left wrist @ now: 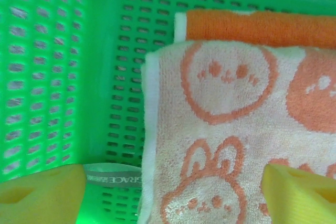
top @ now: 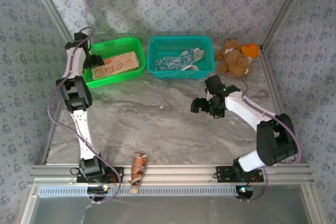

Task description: Fold and stack the towels

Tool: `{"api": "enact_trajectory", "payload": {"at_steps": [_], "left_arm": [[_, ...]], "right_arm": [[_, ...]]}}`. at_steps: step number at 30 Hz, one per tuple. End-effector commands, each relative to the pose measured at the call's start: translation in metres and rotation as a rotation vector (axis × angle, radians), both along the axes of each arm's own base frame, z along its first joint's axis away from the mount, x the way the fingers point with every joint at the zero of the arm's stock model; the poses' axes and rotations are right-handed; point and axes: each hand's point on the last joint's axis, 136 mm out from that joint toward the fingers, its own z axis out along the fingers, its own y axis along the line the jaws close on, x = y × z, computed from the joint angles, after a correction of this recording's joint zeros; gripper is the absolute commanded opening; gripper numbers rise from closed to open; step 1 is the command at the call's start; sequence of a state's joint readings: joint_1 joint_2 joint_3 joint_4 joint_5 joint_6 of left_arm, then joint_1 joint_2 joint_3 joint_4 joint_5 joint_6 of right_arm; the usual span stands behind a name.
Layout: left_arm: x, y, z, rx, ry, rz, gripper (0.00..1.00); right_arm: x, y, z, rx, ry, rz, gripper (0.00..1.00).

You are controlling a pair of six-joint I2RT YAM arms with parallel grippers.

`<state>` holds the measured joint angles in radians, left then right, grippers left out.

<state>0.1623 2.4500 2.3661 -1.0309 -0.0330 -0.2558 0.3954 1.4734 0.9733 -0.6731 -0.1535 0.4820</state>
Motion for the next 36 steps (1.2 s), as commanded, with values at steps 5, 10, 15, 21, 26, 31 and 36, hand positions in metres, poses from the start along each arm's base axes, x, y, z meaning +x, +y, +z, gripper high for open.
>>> {"api": "enact_trajectory", "payload": {"at_steps": [5, 10, 15, 21, 26, 31, 36], "left_arm": [[0.009, -0.057, 0.067, -0.012, -0.119, -0.087, 0.93], [0.003, -0.117, 0.086, -0.054, -0.174, -0.164, 1.0], [-0.021, -0.176, 0.107, -0.151, -0.236, -0.233, 1.0], [-0.069, -0.223, 0.111, -0.171, -0.242, -0.294, 1.0], [-0.108, -0.235, 0.11, -0.218, -0.228, -0.291, 1.0], [-0.14, -0.233, 0.117, -0.26, -0.237, -0.268, 1.0], [-0.172, -0.224, 0.121, -0.269, -0.226, -0.24, 1.0]], "right_arm": [[0.001, 0.002, 0.009, 0.01, -0.021, 0.004, 1.0], [0.016, -0.006, 0.025, -0.007, -0.107, -0.016, 1.0], [0.05, -0.014, 0.052, 0.005, -0.246, -0.057, 1.0], [0.114, -0.005, 0.102, 0.028, -0.432, -0.06, 1.0], [0.174, 0.008, 0.128, 0.023, -0.532, -0.066, 1.0], [0.232, 0.02, 0.116, -0.011, -0.536, -0.094, 1.0], [0.282, 0.034, 0.092, -0.042, -0.543, -0.127, 1.0]]}}
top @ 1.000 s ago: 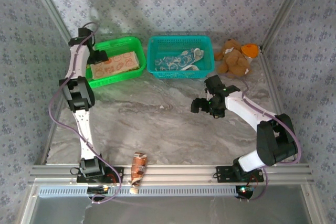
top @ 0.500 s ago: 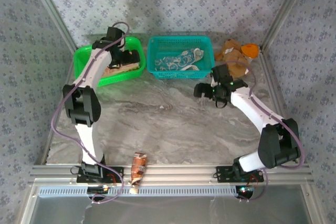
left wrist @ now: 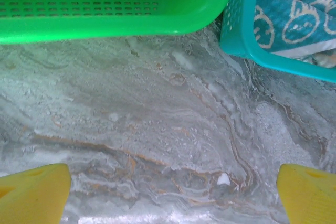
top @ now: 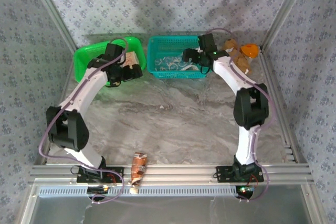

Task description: Fold and stack the towels

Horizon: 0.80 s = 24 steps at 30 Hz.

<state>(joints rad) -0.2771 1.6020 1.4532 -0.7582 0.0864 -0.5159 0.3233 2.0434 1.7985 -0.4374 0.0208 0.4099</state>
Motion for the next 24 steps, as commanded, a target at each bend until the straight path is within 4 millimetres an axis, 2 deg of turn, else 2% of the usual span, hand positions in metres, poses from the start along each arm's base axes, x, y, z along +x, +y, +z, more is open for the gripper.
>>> {"api": "enact_trajectory", "payload": {"at_steps": [1, 7, 11, 14, 17, 19, 21, 23, 24], "left_arm": [[-0.018, 0.001, 0.017, -0.041, -0.029, 0.024, 1.0], [-0.047, 0.01, 0.027, -0.05, -0.025, 0.046, 1.0], [-0.062, 0.012, 0.031, -0.069, -0.025, 0.065, 1.0], [-0.073, 0.016, 0.032, -0.071, -0.027, 0.079, 1.0], [-0.081, 0.022, 0.035, -0.06, -0.031, 0.092, 1.0], [-0.086, 0.024, 0.038, -0.058, -0.041, 0.098, 1.0], [-0.09, 0.027, 0.04, -0.056, -0.051, 0.104, 1.0], [-0.091, 0.029, 0.041, -0.056, -0.06, 0.11, 1.0], [-0.092, 0.029, 0.042, -0.058, -0.065, 0.111, 1.0]], "right_arm": [[0.027, 0.005, -0.011, -0.034, -0.011, -0.037, 1.0], [0.064, 0.037, -0.049, -0.033, -0.001, -0.025, 0.99], [0.07, 0.05, -0.083, -0.052, 0.041, -0.017, 0.99], [0.071, 0.056, -0.105, -0.048, 0.065, -0.008, 0.92], [0.064, 0.062, -0.122, -0.018, 0.124, 0.016, 0.68], [0.061, 0.063, -0.12, -0.017, 0.13, 0.03, 0.35], [0.061, 0.061, -0.109, -0.027, 0.106, 0.035, 0.15], [0.062, 0.059, -0.085, -0.035, 0.054, 0.043, 0.0], [0.062, 0.06, -0.073, -0.036, 0.037, 0.051, 0.0]]}}
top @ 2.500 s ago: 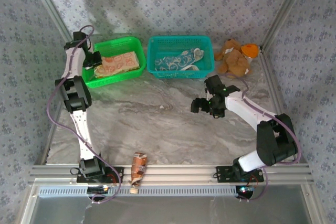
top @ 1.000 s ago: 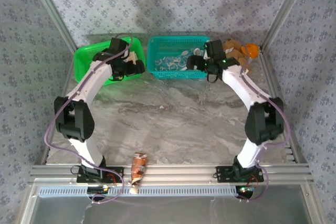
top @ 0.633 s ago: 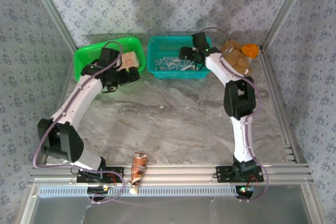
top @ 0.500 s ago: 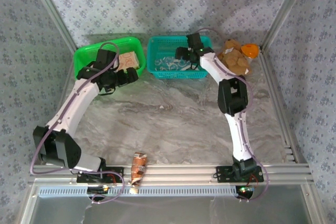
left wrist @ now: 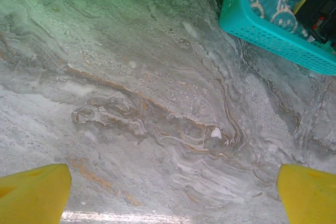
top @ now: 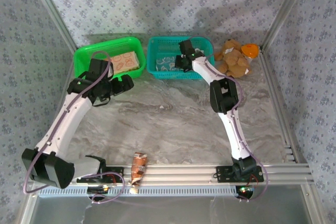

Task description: Fold and stack the towels

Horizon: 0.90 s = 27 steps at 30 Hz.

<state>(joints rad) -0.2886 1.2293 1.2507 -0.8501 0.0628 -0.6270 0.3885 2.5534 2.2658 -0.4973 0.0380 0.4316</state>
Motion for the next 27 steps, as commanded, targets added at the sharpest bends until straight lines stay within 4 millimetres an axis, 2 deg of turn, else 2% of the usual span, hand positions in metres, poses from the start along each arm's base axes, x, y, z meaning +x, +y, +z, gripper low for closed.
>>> {"api": "enact_trajectory", "payload": {"at_steps": [1, 6, 11, 15, 19, 21, 23, 25, 27], "left_arm": [[-0.008, 0.004, 0.004, 0.002, -0.012, 0.019, 1.0], [-0.008, 0.001, 0.006, -0.025, -0.034, 0.017, 1.0], [-0.007, -0.001, 0.005, -0.036, -0.054, 0.005, 1.0], [-0.005, -0.004, 0.005, -0.044, -0.068, -0.012, 1.0], [-0.001, -0.009, 0.006, -0.053, -0.084, -0.039, 1.0], [0.001, -0.011, 0.007, -0.054, -0.091, -0.052, 1.0], [0.003, -0.013, 0.008, -0.059, -0.099, -0.068, 1.0], [0.003, -0.016, 0.009, -0.063, -0.102, -0.088, 1.0], [0.002, -0.016, 0.008, -0.055, -0.099, -0.097, 1.0]], "right_arm": [[-0.001, -0.004, 0.059, 0.0, -0.085, 0.022, 0.0], [-0.006, -0.013, 0.138, -0.007, -0.211, 0.044, 0.0], [-0.025, -0.023, 0.219, -0.015, -0.335, 0.042, 0.0], [-0.059, -0.024, 0.274, -0.026, -0.397, 0.052, 0.0], [-0.107, -0.024, 0.32, -0.051, -0.438, 0.055, 0.0], [-0.133, -0.024, 0.336, -0.061, -0.451, 0.064, 0.0], [-0.159, -0.021, 0.344, -0.074, -0.449, 0.081, 0.0], [-0.187, -0.019, 0.341, -0.071, -0.428, 0.081, 0.0], [-0.213, -0.014, 0.326, -0.043, -0.402, 0.089, 0.0]]}}
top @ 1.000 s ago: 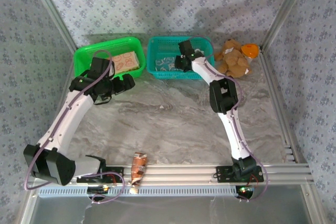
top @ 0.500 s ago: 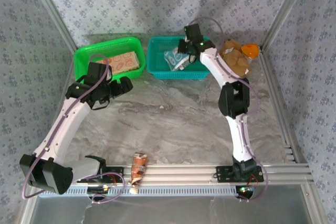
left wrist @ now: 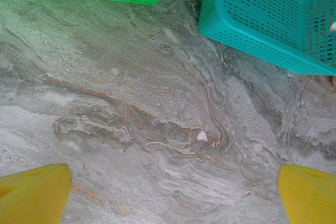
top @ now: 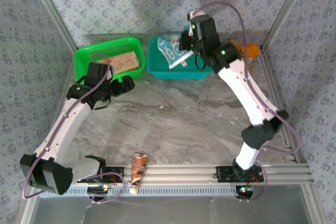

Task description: Fold and stack the towels

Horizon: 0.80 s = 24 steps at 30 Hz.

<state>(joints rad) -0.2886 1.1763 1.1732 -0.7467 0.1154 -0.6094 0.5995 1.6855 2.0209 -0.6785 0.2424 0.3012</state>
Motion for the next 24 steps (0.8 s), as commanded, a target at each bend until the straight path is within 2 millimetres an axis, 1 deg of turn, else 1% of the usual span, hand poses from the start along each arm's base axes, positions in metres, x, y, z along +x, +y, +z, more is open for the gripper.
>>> {"api": "enact_trajectory", "payload": {"at_steps": [1, 2, 4, 6, 8, 10, 11, 12, 13, 14, 16, 18, 20, 22, 23, 24], "left_arm": [[0.001, -0.007, 0.004, 0.001, -0.028, -0.055, 1.0], [-0.001, -0.006, 0.002, 0.005, -0.025, -0.059, 1.0], [-0.004, -0.006, -0.002, 0.008, -0.016, -0.065, 1.0], [-0.008, -0.005, -0.007, 0.008, -0.002, -0.071, 1.0], [-0.014, -0.005, -0.013, 0.011, 0.024, -0.075, 1.0], [-0.022, -0.003, -0.021, 0.011, 0.047, -0.073, 1.0], [-0.025, -0.003, -0.023, 0.007, 0.052, -0.072, 0.99], [-0.029, -0.003, -0.028, 0.002, 0.059, -0.068, 1.0], [-0.033, -0.002, -0.033, -0.004, 0.073, -0.06, 1.0], [-0.037, -0.003, -0.038, -0.01, 0.084, -0.056, 1.0], [-0.045, -0.003, -0.048, -0.014, 0.11, -0.042, 0.99], [-0.052, -0.006, -0.057, -0.032, 0.125, -0.031, 0.99], [-0.058, -0.015, -0.065, -0.065, 0.139, -0.03, 0.98], [-0.066, -0.025, -0.077, -0.075, 0.167, -0.037, 0.95], [-0.064, -0.032, -0.078, -0.084, 0.157, -0.042, 0.93], [-0.066, -0.038, -0.083, -0.081, 0.166, -0.045, 0.91]], "right_arm": [[-0.04, -0.007, -0.035, -0.019, 0.085, -0.036, 0.0], [-0.05, -0.002, -0.046, -0.004, 0.09, -0.024, 0.0], [-0.067, 0.006, -0.076, 0.039, 0.104, -0.021, 0.0], [-0.077, 0.011, -0.107, 0.092, 0.149, -0.031, 0.0], [-0.081, 0.015, -0.14, 0.156, 0.217, -0.076, 0.0], [-0.082, 0.023, -0.173, 0.178, 0.275, -0.09, 0.0], [-0.081, 0.027, -0.183, 0.19, 0.289, -0.097, 0.0], [-0.081, 0.028, -0.211, 0.183, 0.329, -0.11, 0.0], [-0.079, 0.033, -0.226, 0.196, 0.351, -0.107, 0.0], [-0.077, 0.038, -0.235, 0.206, 0.36, -0.105, 0.0], [-0.074, 0.04, -0.263, 0.227, 0.413, -0.145, 0.0], [-0.067, 0.045, -0.28, 0.247, 0.436, -0.156, 0.0], [-0.064, 0.047, -0.298, 0.231, 0.47, -0.164, 0.0], [-0.062, 0.051, -0.312, 0.209, 0.518, -0.143, 0.08], [-0.061, 0.05, -0.315, 0.199, 0.533, -0.137, 0.15], [-0.06, 0.049, -0.316, 0.192, 0.546, -0.125, 0.31]]}}
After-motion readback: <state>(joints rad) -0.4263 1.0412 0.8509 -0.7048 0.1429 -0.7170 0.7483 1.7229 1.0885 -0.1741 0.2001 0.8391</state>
